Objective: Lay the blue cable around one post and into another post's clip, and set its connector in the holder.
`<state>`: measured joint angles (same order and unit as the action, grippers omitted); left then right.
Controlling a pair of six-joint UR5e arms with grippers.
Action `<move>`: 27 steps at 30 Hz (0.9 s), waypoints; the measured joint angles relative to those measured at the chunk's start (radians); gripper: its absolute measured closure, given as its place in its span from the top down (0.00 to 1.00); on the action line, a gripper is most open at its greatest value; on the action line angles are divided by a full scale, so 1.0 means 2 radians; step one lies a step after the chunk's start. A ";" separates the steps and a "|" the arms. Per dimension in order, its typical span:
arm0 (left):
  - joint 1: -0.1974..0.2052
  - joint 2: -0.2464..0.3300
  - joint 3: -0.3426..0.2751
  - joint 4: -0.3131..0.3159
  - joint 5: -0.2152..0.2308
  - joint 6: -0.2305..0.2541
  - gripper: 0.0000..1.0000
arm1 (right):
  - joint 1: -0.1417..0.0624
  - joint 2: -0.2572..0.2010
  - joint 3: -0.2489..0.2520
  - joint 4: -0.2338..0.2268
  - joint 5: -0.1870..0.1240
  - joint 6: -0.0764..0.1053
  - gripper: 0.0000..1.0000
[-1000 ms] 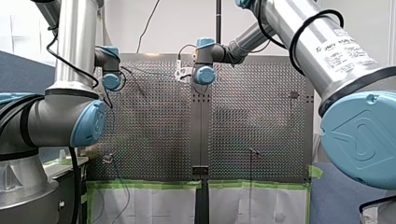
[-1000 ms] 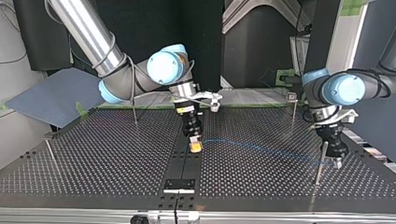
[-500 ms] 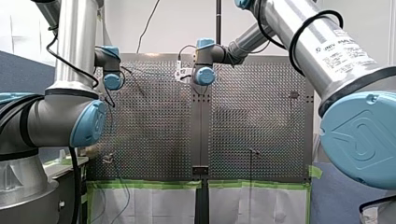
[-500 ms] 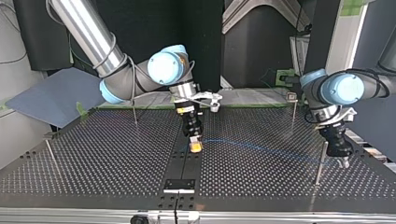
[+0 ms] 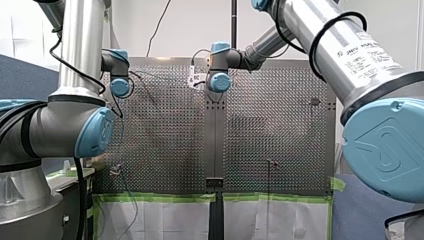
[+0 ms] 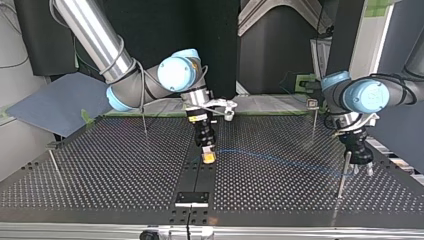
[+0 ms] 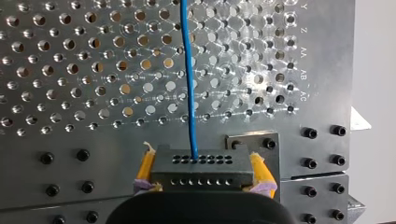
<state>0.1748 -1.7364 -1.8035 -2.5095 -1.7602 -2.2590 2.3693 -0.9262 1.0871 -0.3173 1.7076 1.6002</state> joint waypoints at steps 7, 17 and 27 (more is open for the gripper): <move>0.006 0.000 -0.004 -0.002 0.024 -0.001 0.64 | 0.000 0.000 0.000 0.002 0.000 0.000 0.00; 0.013 0.000 -0.009 -0.012 0.065 -0.019 0.79 | 0.000 0.000 0.000 0.002 0.000 0.000 0.00; 0.014 0.000 -0.009 0.001 0.110 -0.035 1.00 | 0.000 0.001 0.000 0.002 0.000 0.000 0.00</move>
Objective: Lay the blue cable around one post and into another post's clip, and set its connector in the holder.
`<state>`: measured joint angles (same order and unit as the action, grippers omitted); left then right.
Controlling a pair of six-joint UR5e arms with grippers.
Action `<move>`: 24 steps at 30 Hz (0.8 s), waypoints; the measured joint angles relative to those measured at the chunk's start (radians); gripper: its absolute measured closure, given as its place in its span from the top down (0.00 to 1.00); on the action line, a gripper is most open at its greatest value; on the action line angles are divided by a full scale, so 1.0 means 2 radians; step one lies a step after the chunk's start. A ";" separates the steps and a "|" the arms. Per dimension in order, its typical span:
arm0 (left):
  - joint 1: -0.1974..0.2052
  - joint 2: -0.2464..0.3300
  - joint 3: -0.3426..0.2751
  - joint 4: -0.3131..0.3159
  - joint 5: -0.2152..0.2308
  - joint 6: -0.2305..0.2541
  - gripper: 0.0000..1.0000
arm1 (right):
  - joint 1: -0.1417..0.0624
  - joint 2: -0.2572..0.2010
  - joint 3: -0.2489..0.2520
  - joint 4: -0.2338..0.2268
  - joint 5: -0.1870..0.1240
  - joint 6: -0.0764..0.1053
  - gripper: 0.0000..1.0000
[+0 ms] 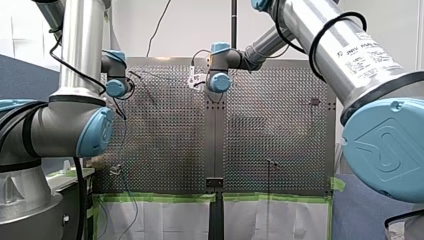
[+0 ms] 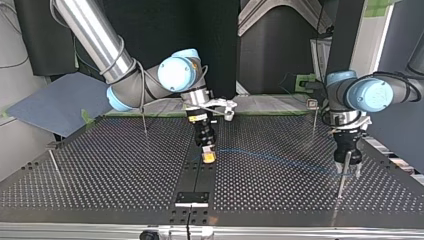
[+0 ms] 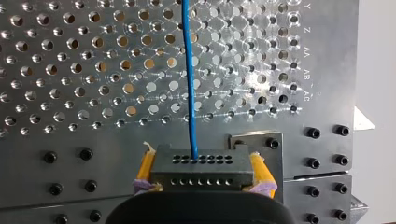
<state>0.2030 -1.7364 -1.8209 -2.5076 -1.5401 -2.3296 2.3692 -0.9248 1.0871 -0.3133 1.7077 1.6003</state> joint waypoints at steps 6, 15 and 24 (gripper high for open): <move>0.005 0.000 -0.003 0.007 0.026 0.017 1.00 | -0.001 0.000 0.000 0.001 0.000 0.000 0.00; 0.007 0.000 -0.006 -0.033 0.006 0.059 1.00 | -0.005 0.001 0.002 0.008 0.017 -0.001 0.00; 0.007 0.000 -0.007 -0.070 -0.031 0.086 1.00 | -0.011 0.002 0.030 -0.012 0.054 0.000 0.00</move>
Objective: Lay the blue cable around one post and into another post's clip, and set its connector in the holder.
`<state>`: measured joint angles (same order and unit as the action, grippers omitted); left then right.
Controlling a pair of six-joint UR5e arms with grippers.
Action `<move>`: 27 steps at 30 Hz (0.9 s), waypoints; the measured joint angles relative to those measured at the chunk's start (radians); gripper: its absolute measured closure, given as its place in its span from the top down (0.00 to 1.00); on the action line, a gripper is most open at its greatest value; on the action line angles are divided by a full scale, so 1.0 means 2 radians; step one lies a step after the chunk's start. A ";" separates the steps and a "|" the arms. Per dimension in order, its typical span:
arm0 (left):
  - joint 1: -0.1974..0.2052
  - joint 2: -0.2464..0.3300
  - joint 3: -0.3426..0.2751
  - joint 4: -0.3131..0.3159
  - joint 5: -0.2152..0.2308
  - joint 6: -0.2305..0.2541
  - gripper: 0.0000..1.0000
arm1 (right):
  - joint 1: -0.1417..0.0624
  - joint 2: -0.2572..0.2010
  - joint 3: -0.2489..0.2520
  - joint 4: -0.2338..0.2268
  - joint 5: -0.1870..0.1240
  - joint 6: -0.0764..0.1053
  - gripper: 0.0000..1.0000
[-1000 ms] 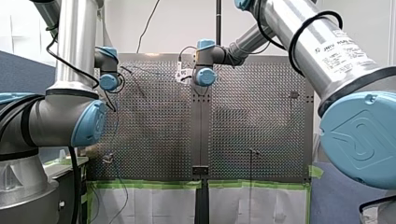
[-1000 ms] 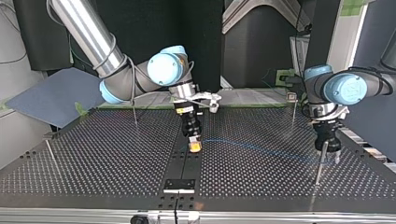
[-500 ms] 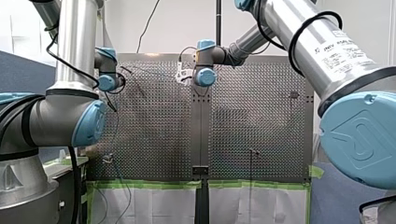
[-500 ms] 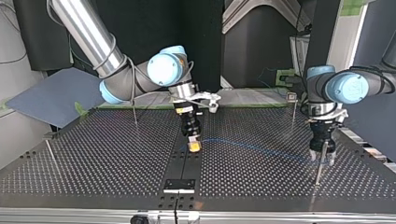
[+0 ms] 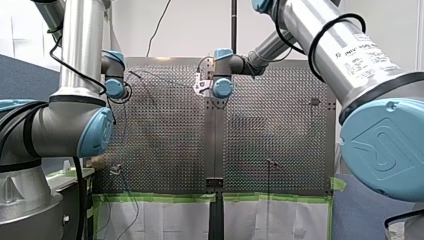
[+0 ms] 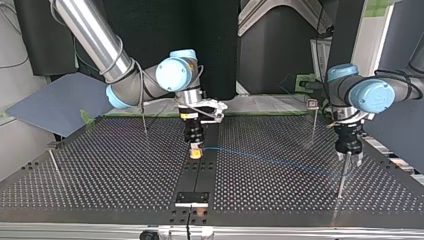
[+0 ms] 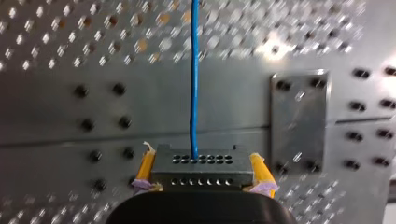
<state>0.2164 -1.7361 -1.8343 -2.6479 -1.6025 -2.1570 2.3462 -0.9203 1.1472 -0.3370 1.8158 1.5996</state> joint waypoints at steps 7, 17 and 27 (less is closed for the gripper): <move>-0.001 0.000 0.000 -0.005 -0.006 -0.002 1.00 | -0.009 0.000 0.027 -0.021 0.011 -0.002 0.00; 0.001 0.000 0.000 -0.003 -0.034 -0.019 1.00 | -0.025 0.001 0.072 -0.054 0.012 -0.003 0.00; 0.001 0.000 0.000 0.014 -0.027 -0.023 1.00 | -0.044 0.002 0.116 -0.092 0.015 -0.002 0.00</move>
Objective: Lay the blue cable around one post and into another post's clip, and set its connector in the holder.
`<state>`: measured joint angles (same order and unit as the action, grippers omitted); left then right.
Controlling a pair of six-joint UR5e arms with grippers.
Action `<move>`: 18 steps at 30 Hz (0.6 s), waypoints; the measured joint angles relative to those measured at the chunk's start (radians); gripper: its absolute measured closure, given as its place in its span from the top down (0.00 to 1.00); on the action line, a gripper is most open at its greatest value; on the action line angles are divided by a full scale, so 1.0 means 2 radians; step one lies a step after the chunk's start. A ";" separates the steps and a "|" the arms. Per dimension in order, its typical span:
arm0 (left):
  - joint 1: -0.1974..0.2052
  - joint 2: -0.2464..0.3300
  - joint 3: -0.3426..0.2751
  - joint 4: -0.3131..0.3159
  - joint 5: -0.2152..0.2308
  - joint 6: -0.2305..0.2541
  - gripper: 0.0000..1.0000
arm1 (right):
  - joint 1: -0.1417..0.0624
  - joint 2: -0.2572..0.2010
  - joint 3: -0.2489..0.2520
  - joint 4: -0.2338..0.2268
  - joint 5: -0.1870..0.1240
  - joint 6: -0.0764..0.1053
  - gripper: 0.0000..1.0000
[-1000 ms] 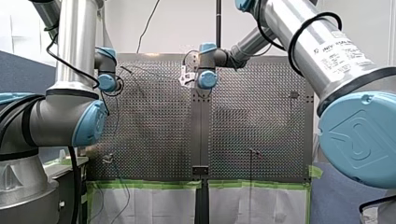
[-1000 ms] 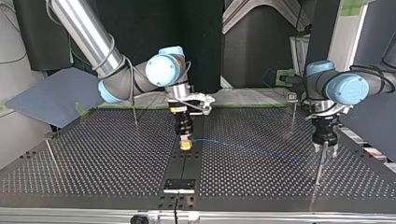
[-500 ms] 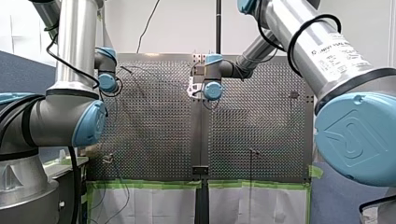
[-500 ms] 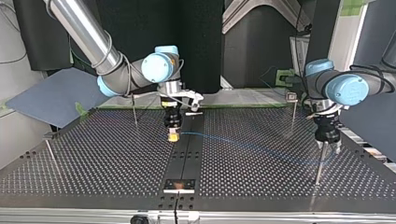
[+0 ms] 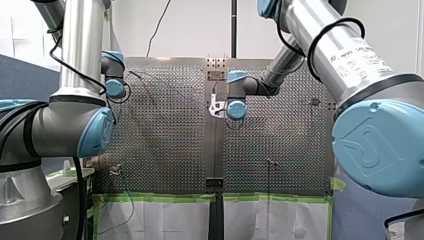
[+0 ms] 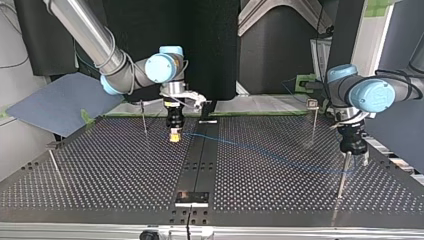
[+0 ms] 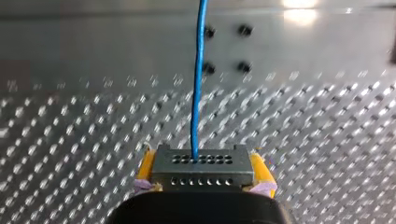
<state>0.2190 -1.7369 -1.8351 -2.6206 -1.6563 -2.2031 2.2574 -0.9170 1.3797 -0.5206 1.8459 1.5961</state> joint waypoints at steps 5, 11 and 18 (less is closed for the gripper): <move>0.000 -0.005 0.000 0.011 0.004 -0.007 1.00 | -0.012 0.000 0.020 -0.007 0.006 0.001 0.00; 0.002 -0.025 0.000 0.015 0.009 -0.014 1.00 | -0.019 0.000 0.046 -0.013 0.011 0.001 0.00; 0.005 -0.030 0.000 0.023 0.017 -0.021 1.00 | -0.042 0.000 0.076 -0.037 0.026 0.000 0.00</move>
<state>0.2283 -1.7963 -1.8349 -2.5744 -1.6217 -2.2442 2.1741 -0.9168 1.5313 -0.5948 1.8970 1.5961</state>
